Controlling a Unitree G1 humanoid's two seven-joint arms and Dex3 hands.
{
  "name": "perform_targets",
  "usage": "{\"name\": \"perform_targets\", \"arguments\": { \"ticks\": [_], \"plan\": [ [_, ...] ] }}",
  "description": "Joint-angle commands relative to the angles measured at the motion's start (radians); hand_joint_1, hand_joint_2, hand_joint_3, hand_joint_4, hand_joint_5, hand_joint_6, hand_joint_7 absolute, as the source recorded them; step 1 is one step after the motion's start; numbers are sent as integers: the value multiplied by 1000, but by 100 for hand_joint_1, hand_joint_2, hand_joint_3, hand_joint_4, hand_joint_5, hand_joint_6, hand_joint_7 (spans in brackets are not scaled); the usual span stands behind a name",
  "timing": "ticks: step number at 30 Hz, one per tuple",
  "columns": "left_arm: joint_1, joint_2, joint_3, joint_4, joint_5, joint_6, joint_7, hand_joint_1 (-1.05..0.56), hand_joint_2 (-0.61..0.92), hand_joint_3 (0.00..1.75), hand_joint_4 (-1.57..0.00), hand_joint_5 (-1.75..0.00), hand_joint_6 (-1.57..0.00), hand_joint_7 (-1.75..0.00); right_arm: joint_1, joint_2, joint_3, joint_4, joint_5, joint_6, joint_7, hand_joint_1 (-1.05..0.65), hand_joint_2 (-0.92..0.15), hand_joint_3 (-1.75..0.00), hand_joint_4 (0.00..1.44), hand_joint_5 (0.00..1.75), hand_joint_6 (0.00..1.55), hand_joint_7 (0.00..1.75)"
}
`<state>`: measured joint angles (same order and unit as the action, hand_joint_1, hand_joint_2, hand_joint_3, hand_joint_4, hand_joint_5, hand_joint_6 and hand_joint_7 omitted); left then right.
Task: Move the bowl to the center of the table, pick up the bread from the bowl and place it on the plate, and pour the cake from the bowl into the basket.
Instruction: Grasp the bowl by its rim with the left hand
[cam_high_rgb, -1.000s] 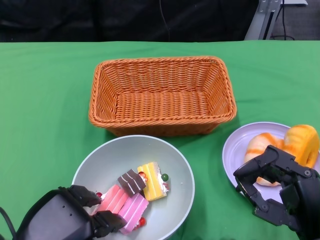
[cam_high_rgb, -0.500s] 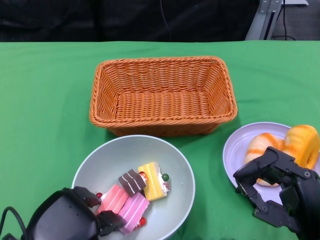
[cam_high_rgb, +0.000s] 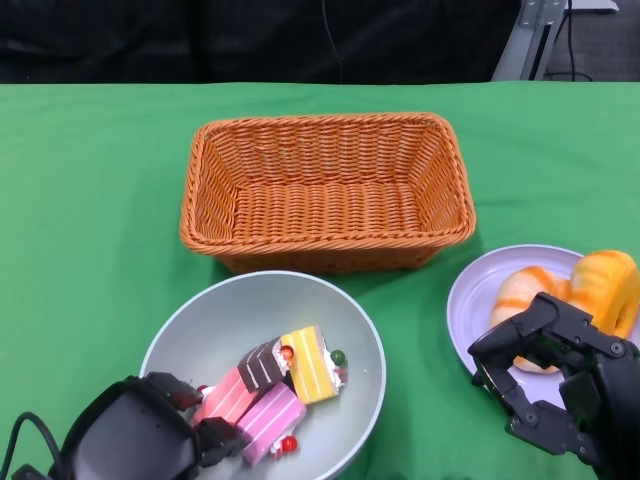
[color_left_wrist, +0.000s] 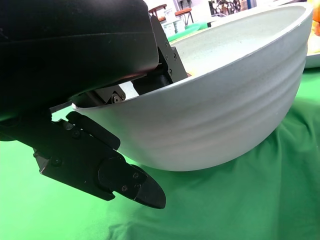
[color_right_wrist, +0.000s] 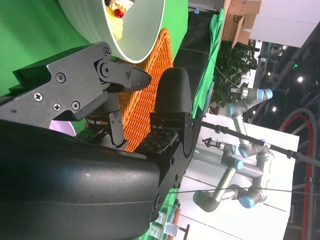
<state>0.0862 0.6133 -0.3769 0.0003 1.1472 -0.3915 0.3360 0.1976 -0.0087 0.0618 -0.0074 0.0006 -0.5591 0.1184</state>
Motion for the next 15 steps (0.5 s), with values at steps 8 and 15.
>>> {"name": "perform_targets", "arguments": {
  "ticks": [8,15],
  "plan": [
    [-57,-1,-52,176,-24,-45,123,-41,77,1,-92,-2,-87,-1,2,-11,-13,5,3,-13,-3,-6,-67,-68,70,146,74,113],
    [-106,-13,-92,299,-26,-108,343,-29,78,0,-112,-6,-105,-5,5,-11,-13,2,1,-14,-5,-6,-68,-66,70,146,73,112]
  ]
}}
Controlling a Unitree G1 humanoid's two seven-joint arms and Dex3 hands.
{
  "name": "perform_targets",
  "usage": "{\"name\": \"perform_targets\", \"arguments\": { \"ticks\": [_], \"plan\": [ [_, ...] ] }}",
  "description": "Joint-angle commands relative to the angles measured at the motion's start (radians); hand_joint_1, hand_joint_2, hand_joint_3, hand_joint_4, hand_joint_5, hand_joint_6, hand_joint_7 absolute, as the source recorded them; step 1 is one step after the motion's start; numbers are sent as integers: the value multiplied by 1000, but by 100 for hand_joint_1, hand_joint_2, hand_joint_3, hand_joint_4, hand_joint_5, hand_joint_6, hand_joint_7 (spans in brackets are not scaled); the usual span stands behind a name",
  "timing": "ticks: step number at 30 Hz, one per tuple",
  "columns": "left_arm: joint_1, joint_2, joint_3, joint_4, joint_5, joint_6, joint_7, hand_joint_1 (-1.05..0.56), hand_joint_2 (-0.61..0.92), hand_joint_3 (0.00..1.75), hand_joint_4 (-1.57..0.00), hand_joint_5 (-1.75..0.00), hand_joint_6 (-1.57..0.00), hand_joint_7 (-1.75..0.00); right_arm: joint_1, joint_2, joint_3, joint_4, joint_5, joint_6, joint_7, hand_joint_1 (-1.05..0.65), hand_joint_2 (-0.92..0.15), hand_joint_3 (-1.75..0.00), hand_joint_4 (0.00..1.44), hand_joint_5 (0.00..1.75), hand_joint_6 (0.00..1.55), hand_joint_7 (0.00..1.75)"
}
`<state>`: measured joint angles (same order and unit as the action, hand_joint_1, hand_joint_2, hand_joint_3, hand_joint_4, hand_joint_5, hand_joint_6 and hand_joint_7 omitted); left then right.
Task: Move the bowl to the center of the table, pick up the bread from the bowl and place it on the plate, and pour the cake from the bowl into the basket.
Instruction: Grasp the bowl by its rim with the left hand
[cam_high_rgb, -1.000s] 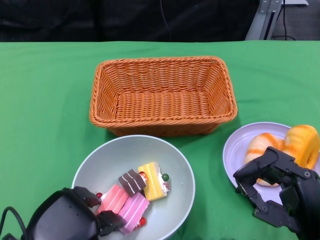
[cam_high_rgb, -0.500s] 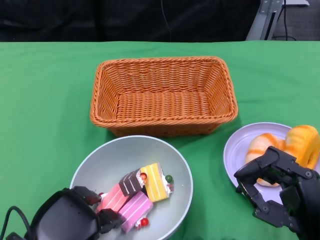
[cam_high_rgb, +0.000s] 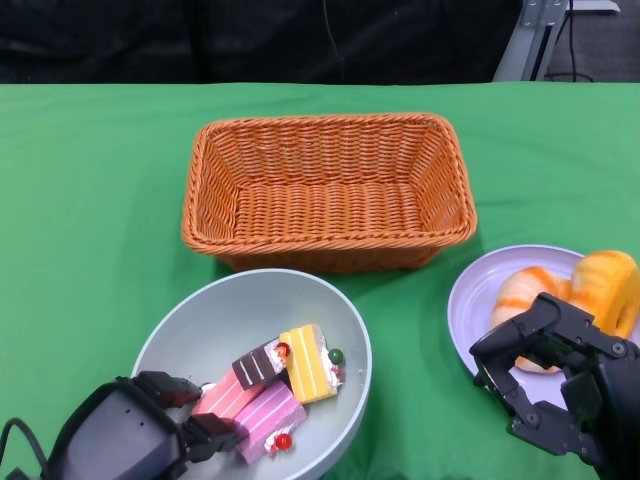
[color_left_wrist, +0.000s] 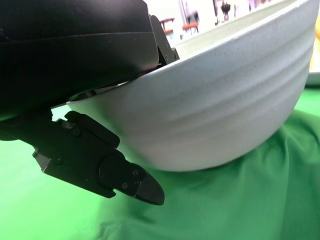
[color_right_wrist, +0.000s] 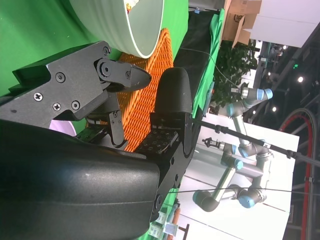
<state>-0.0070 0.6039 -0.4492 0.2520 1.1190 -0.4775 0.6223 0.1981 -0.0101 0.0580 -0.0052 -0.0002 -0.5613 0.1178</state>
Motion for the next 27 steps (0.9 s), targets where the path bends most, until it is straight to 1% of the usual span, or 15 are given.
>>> {"name": "perform_targets", "arguments": {
  "ticks": [1,5,9,16,27],
  "plan": [
    [-19,-8,-26,64,0,-29,84,-28,78,0,-114,-6,-106,-5,5,-9,-10,0,-3,-15,-8,-5,-68,-66,70,146,73,112],
    [-37,-15,-44,106,-11,-51,139,-25,76,0,-119,-5,-112,-5,5,-3,-11,6,-8,-21,-17,-6,-68,-65,71,146,74,113],
    [-59,-23,-67,153,-4,-73,216,-23,74,0,-124,-6,-118,-6,4,-8,-9,5,-1,-16,-10,-6,-69,-65,70,146,74,112],
    [-94,-28,-98,220,-3,-115,314,-19,74,0,-129,-7,-125,-6,1,-7,-8,12,2,-17,-9,-6,-68,-67,70,146,74,113],
    [-103,-28,-116,237,-12,-117,352,-19,75,0,-130,-12,-128,-6,6,-4,-4,15,-2,-23,-11,-5,-66,-71,70,146,73,114]
  ]
}}
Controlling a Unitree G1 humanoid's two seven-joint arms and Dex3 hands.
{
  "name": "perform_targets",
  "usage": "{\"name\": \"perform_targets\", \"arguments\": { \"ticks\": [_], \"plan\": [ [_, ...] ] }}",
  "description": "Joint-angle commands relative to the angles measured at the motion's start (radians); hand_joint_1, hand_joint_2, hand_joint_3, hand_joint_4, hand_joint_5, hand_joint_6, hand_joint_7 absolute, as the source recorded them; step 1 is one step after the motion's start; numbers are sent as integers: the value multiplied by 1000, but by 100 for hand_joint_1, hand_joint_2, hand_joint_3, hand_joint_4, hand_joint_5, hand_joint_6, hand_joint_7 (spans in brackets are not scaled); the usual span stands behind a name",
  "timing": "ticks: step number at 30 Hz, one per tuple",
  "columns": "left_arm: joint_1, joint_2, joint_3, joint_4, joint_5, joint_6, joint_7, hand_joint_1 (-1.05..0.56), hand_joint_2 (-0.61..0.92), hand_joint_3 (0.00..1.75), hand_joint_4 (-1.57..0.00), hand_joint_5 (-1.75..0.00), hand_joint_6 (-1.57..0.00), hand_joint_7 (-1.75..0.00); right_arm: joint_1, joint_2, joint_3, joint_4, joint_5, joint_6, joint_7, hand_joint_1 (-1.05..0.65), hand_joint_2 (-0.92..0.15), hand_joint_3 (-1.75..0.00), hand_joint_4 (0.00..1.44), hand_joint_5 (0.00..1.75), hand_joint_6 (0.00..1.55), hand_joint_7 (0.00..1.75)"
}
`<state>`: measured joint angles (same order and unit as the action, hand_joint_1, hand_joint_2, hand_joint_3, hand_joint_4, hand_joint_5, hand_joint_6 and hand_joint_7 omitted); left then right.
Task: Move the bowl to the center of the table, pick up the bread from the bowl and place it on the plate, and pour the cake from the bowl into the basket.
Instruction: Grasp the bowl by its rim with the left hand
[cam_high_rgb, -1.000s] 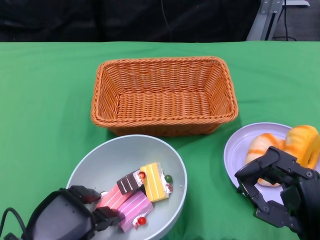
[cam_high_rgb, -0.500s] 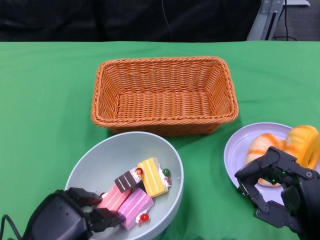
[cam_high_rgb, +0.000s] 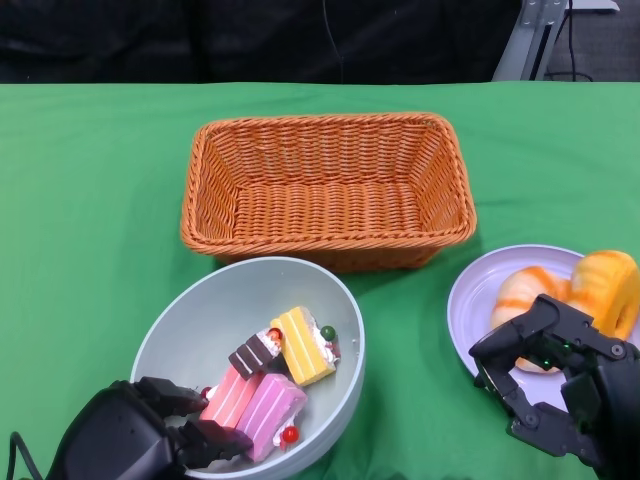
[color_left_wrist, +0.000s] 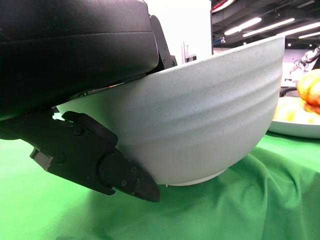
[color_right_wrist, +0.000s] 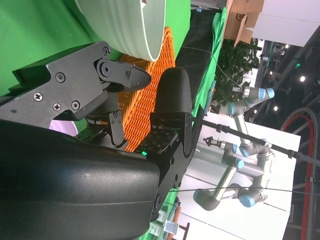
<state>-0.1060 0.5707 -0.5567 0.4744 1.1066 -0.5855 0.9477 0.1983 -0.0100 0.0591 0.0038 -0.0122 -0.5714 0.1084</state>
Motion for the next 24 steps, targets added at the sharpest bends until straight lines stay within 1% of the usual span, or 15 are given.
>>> {"name": "perform_targets", "arguments": {
  "ticks": [1,2,3,4,7,8,9,10,12,13,14,15,20,22,24],
  "plan": [
    [-7,4,-10,18,3,-12,43,-17,73,0,-126,-27,-131,-5,5,-4,-5,9,10,-16,-2,-5,-66,-71,70,146,73,114],
    [-10,3,-12,21,7,-14,57,-17,73,0,-114,-55,-134,-5,5,-3,-5,10,9,-18,-2,-6,-66,-71,70,146,73,114],
    [-13,3,-14,24,9,-14,67,-16,72,0,-104,-76,-135,-4,5,-3,-4,11,9,-19,-2,-6,-65,-71,71,146,73,114],
    [-14,3,-17,26,10,-14,72,-16,72,0,-99,-90,-136,-4,5,-3,-4,11,9,-19,-2,-6,-65,-71,71,146,73,114],
    [-18,4,-23,31,9,-12,80,-16,72,0,-94,-99,-137,-4,4,-4,-4,12,10,-20,-2,-6,-65,-71,71,145,73,114],
    [-22,-3,-26,38,17,-2,108,-16,72,0,-94,-100,-137,-3,4,-4,-4,13,8,-21,-3,-6,-65,-71,71,145,73,114],
    [-24,-8,-26,42,21,6,128,-13,74,0,-88,-122,-139,-7,3,-4,-5,15,7,-23,-3,-6,-65,-71,71,145,73,114],
    [-25,-12,-27,46,25,12,142,-12,75,0,-83,-138,-139,-10,1,-4,-5,19,7,-26,-4,-5,-65,-72,71,145,73,114],
    [-29,-13,-27,51,27,15,152,-10,75,0,-81,-147,-137,-16,-1,-3,-4,23,13,-28,-1,-5,-65,-72,71,146,73,114],
    [-30,-13,-27,53,27,14,153,-9,75,0,-80,-149,-128,-35,-1,-3,-4,24,14,-28,-1,-5,-65,-73,71,145,73,114],
    [-31,-13,-26,53,24,10,151,-9,76,0,-79,-150,-114,-61,0,-3,-4,22,11,-27,-2,-6,-65,-73,71,145,73,114],
    [-31,-12,-25,54,21,6,151,-8,76,0,-79,-150,-108,-71,0,-3,-3,22,9,-28,-3,-6,-65,-74,71,145,73,114],
    [-45,-9,-25,70,18,-16,168,-7,78,0,-78,-151,-98,-90,-1,-1,-2,25,9,-29,-4,-6,-63,-76,71,145,73,114],
    [-49,-10,-23,74,18,-18,174,-5,78,0,-77,-154,-93,-105,1,3,-2,23,5,-27,-9,-6,-63,-76,71,145,73,114],
    [-52,-11,-23,78,18,-20,177,-5,79,0,-77,-155,-91,-108,1,0,-2,22,2,-25,-9,-5,-63,-76,71,145,74,114]
  ]
}}
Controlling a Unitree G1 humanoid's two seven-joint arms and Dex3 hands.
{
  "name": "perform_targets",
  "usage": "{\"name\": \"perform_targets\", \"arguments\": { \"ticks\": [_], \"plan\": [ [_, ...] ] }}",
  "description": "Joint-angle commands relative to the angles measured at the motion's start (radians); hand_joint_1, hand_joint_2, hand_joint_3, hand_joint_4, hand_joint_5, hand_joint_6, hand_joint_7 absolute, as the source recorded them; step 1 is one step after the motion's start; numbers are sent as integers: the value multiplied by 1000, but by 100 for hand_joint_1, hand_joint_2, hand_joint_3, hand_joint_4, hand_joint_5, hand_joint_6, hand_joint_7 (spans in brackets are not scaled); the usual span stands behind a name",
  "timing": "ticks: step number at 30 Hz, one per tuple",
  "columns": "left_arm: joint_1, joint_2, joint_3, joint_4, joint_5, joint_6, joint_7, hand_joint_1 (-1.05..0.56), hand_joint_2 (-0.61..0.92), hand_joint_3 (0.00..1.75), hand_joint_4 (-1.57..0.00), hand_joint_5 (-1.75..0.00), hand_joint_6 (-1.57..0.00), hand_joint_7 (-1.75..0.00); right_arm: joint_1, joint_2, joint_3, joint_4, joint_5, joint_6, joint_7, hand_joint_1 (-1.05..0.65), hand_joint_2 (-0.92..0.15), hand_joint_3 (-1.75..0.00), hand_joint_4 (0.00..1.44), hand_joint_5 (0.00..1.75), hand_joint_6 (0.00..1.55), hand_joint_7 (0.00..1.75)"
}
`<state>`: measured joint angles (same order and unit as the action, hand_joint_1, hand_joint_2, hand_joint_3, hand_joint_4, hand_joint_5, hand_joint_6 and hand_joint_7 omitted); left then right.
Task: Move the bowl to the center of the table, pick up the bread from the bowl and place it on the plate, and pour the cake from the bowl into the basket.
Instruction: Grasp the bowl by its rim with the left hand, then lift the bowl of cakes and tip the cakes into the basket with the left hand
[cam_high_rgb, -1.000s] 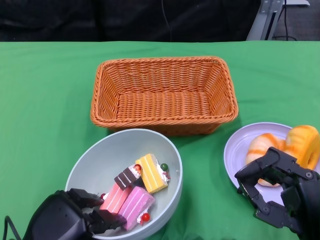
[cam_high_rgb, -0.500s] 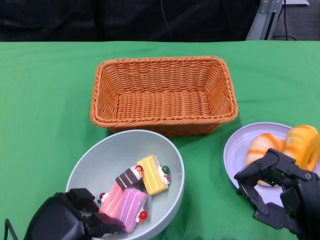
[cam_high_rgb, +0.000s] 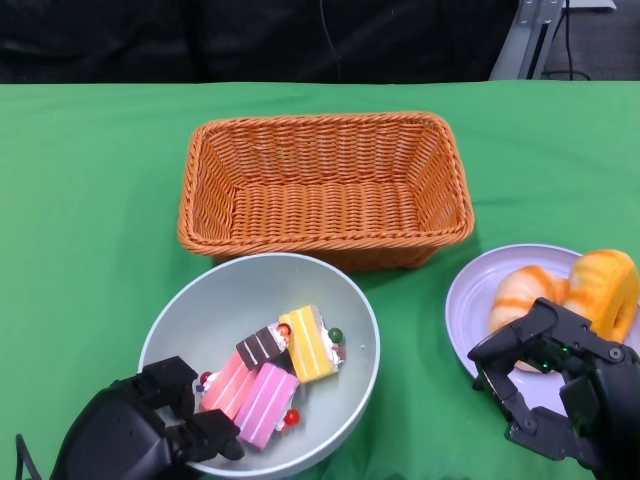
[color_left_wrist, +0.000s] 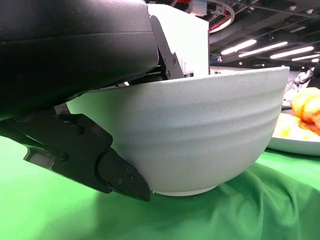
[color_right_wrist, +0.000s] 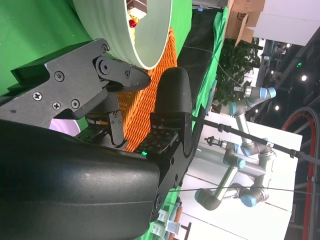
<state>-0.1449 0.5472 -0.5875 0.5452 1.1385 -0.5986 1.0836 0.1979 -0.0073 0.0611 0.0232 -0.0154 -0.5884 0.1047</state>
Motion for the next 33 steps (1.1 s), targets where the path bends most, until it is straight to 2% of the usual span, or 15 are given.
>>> {"name": "perform_targets", "arguments": {
  "ticks": [1,7,10,17,19,20,22,23,29,32,33],
  "plan": [
    [-15,12,8,11,-12,-7,47,-4,79,0,-77,-154,-91,-110,1,-4,-4,4,5,-9,-3,-6,-64,-76,71,145,73,114],
    [-27,15,8,24,-13,-11,57,-3,81,1,-75,-156,-86,-119,-2,-3,-3,12,11,-12,-1,-5,-64,-76,70,146,73,114],
    [-30,16,14,25,-19,-20,69,-4,80,0,-75,-156,-86,-115,-5,-4,-4,16,5,-16,-2,-5,-64,-76,70,146,73,115],
    [-49,33,34,22,-30,-44,104,-1,82,1,-75,-150,-94,-92,-8,-1,-4,25,13,-20,-1,-5,-64,-75,70,146,73,114],
    [-49,39,44,12,-38,-51,104,-1,83,1,-75,-150,-97,-84,-8,-2,-4,23,12,-18,0,-5,-64,-75,71,146,73,114],
    [-47,41,49,6,-40,-55,103,-1,83,0,-75,-148,-101,-74,-7,-3,-4,23,10,-18,-1,-5,-64,-75,70,146,73,114],
    [-38,52,61,-16,-43,-54,94,-1,84,0,-75,-150,-105,-69,-6,-4,-5,21,4,-17,-4,-5,-64,-76,70,146,73,114],
    [-33,58,67,-27,-45,-54,89,-1,84,1,-74,-153,-105,-69,-5,-4,-5,20,3,-15,-5,-5,-64,-76,70,145,73,114],
    [0,101,104,-97,-83,-100,58,1,84,0,-67,-174,-91,-106,-14,-13,-8,36,14,-14,9,-5,-66,-74,70,145,72,113],
    [30,119,137,-151,-118,-126,30,5,84,0,-67,-174,-89,-109,-23,-5,-13,55,5,-22,-5,-4,-67,-71,71,144,73,113],
    [39,121,150,-169,-132,-138,24,3,86,2,-68,-168,-90,-105,-27,-5,-14,62,4,-25,-6,-4,-67,-70,72,144,74,113]
  ]
}}
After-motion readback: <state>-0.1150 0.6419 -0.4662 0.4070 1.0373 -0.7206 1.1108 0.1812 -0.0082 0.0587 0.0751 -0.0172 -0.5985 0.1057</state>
